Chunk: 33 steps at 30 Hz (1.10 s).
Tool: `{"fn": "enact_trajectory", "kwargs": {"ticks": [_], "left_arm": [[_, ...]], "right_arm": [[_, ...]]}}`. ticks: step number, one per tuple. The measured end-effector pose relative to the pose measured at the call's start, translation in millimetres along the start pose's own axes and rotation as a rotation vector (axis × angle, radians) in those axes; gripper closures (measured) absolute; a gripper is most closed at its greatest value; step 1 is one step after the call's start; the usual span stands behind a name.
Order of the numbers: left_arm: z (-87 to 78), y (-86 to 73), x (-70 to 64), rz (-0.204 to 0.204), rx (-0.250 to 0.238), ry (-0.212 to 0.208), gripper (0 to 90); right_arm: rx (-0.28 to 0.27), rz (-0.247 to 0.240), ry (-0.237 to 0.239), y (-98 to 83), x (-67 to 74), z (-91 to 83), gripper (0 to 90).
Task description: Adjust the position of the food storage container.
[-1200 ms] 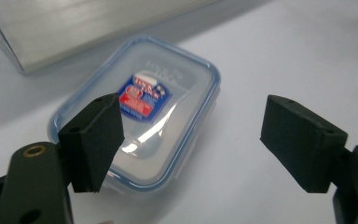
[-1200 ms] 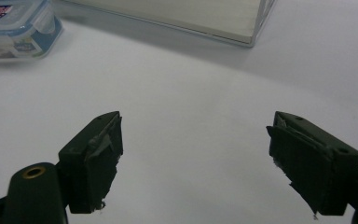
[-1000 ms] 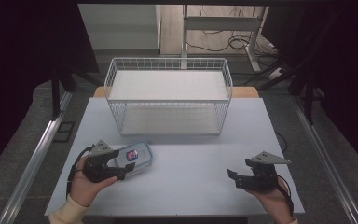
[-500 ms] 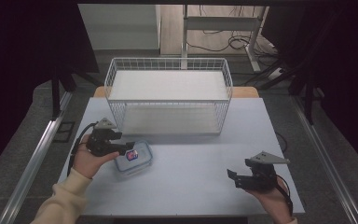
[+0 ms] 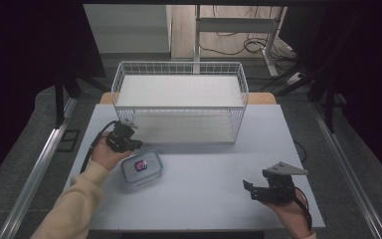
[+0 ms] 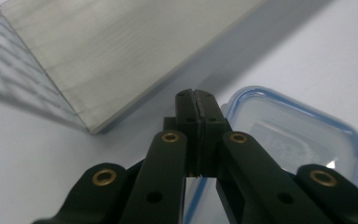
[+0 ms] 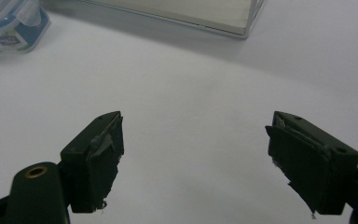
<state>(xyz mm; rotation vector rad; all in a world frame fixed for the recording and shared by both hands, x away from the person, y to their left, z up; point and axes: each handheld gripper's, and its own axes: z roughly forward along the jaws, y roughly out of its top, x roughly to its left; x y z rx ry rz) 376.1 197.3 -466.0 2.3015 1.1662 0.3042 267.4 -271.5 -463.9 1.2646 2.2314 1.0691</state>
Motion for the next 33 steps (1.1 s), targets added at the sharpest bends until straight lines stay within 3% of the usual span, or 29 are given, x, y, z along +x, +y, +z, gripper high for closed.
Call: {"fn": "enact_trajectory", "kwargs": {"ticks": [4,8,16,21,24,27,33], "left_arm": [[13.7,4.5,-5.7,0.007,0.024,-0.002,90.0],[22.7,6.6,-5.3,0.052,0.081,-0.003,90.0],[26.1,10.1,-7.3,0.094,0.093,-0.025,90.0],[28.5,11.1,-18.6,0.095,0.097,-0.063,90.0],[29.2,12.5,-29.1,0.139,0.112,-0.083,90.0],[29.3,12.8,-33.9,0.152,0.116,-0.094,90.0],[28.8,12.5,-37.1,0.165,0.117,-0.088,90.0]], "right_arm": [[0.004,-0.006,0.002,-0.4,1.0,1.2,18.6],[0.010,-0.010,0.001,-1.8,0.2,2.6,18.6],[0.017,-0.010,-0.003,-2.8,-0.1,4.5,18.6],[0.021,-0.007,-0.005,-3.3,-1.4,4.9,18.6],[0.021,-0.010,-0.004,-3.5,-0.5,5.4,18.6],[0.023,-0.011,-0.003,-3.5,0.0,5.7,18.6],[0.024,-0.011,-0.004,-3.7,-0.1,5.9,18.6]]}}
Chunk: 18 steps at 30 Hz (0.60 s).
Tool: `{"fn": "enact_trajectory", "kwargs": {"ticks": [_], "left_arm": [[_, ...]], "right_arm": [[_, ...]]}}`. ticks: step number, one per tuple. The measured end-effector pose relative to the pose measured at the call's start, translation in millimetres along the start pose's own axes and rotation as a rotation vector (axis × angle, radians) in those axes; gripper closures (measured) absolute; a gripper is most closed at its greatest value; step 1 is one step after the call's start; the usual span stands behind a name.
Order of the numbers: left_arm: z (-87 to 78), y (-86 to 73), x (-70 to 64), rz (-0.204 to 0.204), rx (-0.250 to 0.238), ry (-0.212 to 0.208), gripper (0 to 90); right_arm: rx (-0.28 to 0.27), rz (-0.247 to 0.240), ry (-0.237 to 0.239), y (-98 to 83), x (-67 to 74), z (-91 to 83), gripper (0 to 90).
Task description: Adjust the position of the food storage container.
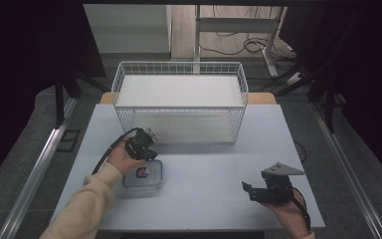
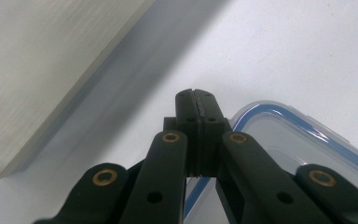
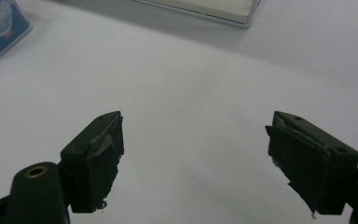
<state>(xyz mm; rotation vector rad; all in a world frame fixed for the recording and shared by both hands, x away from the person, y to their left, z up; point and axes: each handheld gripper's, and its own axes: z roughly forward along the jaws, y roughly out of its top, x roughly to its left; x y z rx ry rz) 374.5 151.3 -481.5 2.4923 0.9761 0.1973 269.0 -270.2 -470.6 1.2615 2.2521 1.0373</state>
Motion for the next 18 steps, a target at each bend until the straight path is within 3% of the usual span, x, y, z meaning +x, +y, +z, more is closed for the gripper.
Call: {"fn": "enact_trajectory", "kwargs": {"ticks": [3,5,6,8,13,16,17,18], "left_arm": [[-8.2,-3.4,5.0,-0.023,-0.019,0.012,90.0],[-27.5,-11.9,12.5,-0.063,-0.048,0.042,90.0],[-27.5,-11.9,12.5,-0.063,-0.048,0.042,90.0],[-42.9,-22.6,16.5,-0.080,-0.056,0.065,90.0],[-67.5,-69.5,22.5,-0.167,-0.068,0.090,90.0],[-68.2,-96.9,21.9,-0.219,-0.042,0.098,90.0],[-68.3,-114.2,19.4,-0.251,-0.038,0.095,90.0],[-68.3,-114.2,19.4,-0.251,-0.038,0.095,90.0]], "right_arm": [[-0.004,0.002,-0.001,0.3,-0.3,-0.9,18.6],[-0.006,0.005,-0.003,0.7,-1.3,-1.5,18.6],[-0.006,0.005,-0.003,0.7,-1.3,-1.5,18.6],[-0.005,0.003,-0.002,0.2,-1.4,-1.5,18.6],[-0.004,0.002,0.001,0.1,-0.2,-1.2,18.6],[-0.005,0.000,0.004,0.7,1.2,-1.3,18.6],[-0.005,-0.002,0.006,0.7,1.6,-1.2,18.6],[-0.004,0.001,0.008,0.6,1.7,-1.1,18.6]]}}
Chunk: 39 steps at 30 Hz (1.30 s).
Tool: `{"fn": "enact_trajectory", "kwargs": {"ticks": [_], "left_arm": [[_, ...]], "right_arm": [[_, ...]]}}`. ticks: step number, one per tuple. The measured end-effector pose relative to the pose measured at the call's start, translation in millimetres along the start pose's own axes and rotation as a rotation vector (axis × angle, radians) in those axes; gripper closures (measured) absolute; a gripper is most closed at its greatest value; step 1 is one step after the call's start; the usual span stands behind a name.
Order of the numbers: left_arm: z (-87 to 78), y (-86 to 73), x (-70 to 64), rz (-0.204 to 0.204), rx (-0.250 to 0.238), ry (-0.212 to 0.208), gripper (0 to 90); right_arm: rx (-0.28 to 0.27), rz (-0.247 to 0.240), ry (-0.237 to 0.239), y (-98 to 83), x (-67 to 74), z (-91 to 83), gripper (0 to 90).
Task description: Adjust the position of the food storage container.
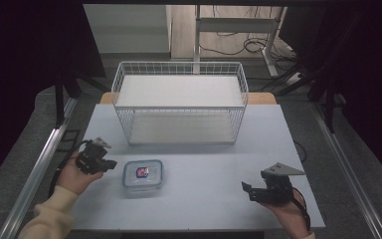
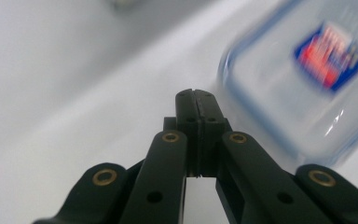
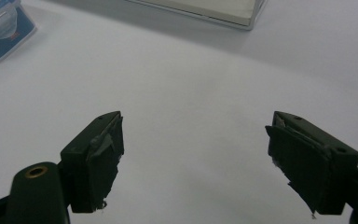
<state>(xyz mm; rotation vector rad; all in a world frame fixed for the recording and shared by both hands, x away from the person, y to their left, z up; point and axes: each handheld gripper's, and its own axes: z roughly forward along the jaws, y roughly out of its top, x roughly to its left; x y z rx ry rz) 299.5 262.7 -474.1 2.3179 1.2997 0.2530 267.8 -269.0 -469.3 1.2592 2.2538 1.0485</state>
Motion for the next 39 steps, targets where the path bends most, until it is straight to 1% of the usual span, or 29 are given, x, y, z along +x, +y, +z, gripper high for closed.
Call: {"fn": "enact_trajectory", "kwargs": {"ticks": [1,2,3,5,7,8,10,12,14,17,18,20,22,26,30,34,35,38,39], "left_arm": [[0.9,-13.8,1.1,-0.031,-0.003,-0.021,90.0],[0.9,-13.8,1.1,-0.031,-0.003,-0.021,90.0],[2.1,-19.1,1.1,-0.044,-0.005,-0.033,90.0],[5.8,-26.1,1.0,-0.059,-0.005,-0.055,90.0],[10.3,-28.6,-0.2,-0.070,-0.007,-0.071,90.0],[12.6,-28.4,-2.1,-0.073,-0.004,-0.069,90.0],[17.1,-26.0,-7.2,-0.052,0.011,-0.062,90.0],[21.7,-22.6,-12.5,-0.039,0.020,-0.069,90.0],[29.9,-18.1,-17.5,-0.053,0.018,-0.083,90.0],[33.1,-15.8,-19.1,-0.048,0.027,-0.094,90.0],[34.4,-15.0,-20.4,-0.046,0.030,-0.086,90.0],[35.8,-13.8,-21.0,-0.040,0.032,-0.087,90.0],[36.7,-12.7,-21.6,-0.042,0.029,-0.080,90.0],[39.3,-8.4,-24.0,-0.041,0.024,-0.097,90.0],[43.1,-1.9,-28.8,-0.032,0.024,-0.104,90.0],[48.3,6.4,-36.2,-0.013,0.022,-0.115,90.0],[48.3,6.4,-36.2,-0.013,0.022,-0.115,90.0],[51.2,11.4,-41.5,-0.003,0.022,-0.130,90.0],[51.9,12.9,-43.4,0.001,0.022,-0.129,90.0]], "right_arm": [[0.000,0.003,0.003,0.0,0.1,0.1,18.6],[0.000,0.003,0.003,0.0,0.1,0.1,18.6],[-0.001,0.005,0.009,0.1,-0.1,0.5,18.6],[-0.001,0.004,0.005,0.2,0.1,1.0,18.6],[0.001,0.002,0.003,0.0,0.5,1.4,18.6],[0.001,0.002,0.003,0.0,0.5,1.4,18.6],[0.003,-0.001,-0.002,-0.2,0.4,1.4,18.6],[0.004,-0.001,-0.002,-0.4,0.2,1.4,18.6],[0.008,0.000,-0.001,-0.9,-0.3,1.6,18.6],[0.007,0.001,0.002,-0.8,0.0,1.0,18.6],[0.007,0.001,0.002,-0.8,0.0,1.0,18.6],[0.004,-0.001,0.002,-0.5,0.1,0.5,18.6],[0.003,-0.001,0.000,-0.3,-0.3,0.2,18.6],[0.001,0.001,-0.001,-0.2,-0.4,-0.1,18.6],[0.001,-0.001,0.001,0.1,0.2,0.0,18.6],[0.006,-0.004,0.006,-0.5,0.5,2.0,18.6],[0.006,-0.004,0.006,-0.5,0.5,2.0,18.6],[0.010,-0.002,0.005,-0.9,0.6,2.7,18.6],[0.010,-0.003,0.005,-0.9,0.6,2.6,18.6]]}}
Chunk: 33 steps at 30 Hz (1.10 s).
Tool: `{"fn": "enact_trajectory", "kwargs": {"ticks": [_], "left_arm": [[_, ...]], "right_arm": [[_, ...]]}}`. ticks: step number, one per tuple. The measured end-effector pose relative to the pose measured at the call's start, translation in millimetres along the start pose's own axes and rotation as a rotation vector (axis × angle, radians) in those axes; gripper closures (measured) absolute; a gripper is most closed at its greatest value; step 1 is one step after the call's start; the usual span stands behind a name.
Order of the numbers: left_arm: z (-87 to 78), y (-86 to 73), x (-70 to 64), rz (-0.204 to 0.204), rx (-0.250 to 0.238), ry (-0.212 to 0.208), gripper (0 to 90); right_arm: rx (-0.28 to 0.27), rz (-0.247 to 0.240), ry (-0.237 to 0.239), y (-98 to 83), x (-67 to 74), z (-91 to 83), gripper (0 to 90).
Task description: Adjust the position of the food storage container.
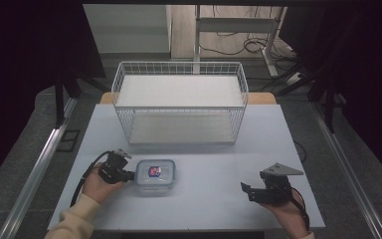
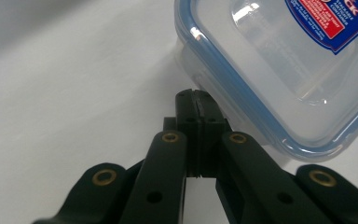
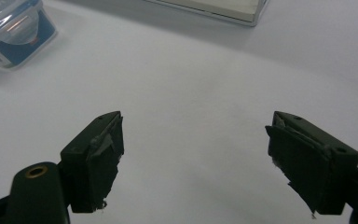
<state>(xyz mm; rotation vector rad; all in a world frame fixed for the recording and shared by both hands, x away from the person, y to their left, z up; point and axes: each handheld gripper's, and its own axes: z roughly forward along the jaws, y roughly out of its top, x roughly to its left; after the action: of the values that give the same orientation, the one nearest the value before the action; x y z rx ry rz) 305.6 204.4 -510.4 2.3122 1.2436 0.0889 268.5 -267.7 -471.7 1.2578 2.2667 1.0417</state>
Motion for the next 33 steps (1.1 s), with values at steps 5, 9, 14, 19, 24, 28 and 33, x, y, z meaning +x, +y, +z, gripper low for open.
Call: {"fn": "enact_trajectory", "kwargs": {"ticks": [5,9,14,19,24,28,33], "left_arm": [[6.0,9.8,-11.7,0.031,0.007,-0.024,90.0],[10.9,17.3,-18.3,0.046,0.008,-0.037,90.0],[18.3,26.5,-29.6,0.064,-0.004,-0.057,90.0],[22.6,33.0,-37.7,0.077,-0.008,-0.071,90.0],[26.3,39.6,-42.7,0.091,-0.018,-0.079,90.0],[29.1,42.2,-46.1,0.077,-0.030,-0.084,90.0],[28.7,40.5,-46.7,0.081,-0.043,-0.077,90.0]], "right_arm": [[-0.006,0.000,0.001,0.9,0.6,-1.4,18.6],[-0.002,-0.003,0.000,0.2,0.8,-0.2,18.6],[-0.002,-0.005,-0.001,0.2,1.0,-0.4,18.7],[-0.002,-0.007,-0.001,0.2,1.2,-0.6,18.7],[0.004,-0.012,0.003,0.0,2.3,0.8,18.7],[0.006,-0.014,0.002,-0.3,2.8,1.5,18.6],[-0.012,-0.019,0.013,1.0,5.3,-0.1,18.6]]}}
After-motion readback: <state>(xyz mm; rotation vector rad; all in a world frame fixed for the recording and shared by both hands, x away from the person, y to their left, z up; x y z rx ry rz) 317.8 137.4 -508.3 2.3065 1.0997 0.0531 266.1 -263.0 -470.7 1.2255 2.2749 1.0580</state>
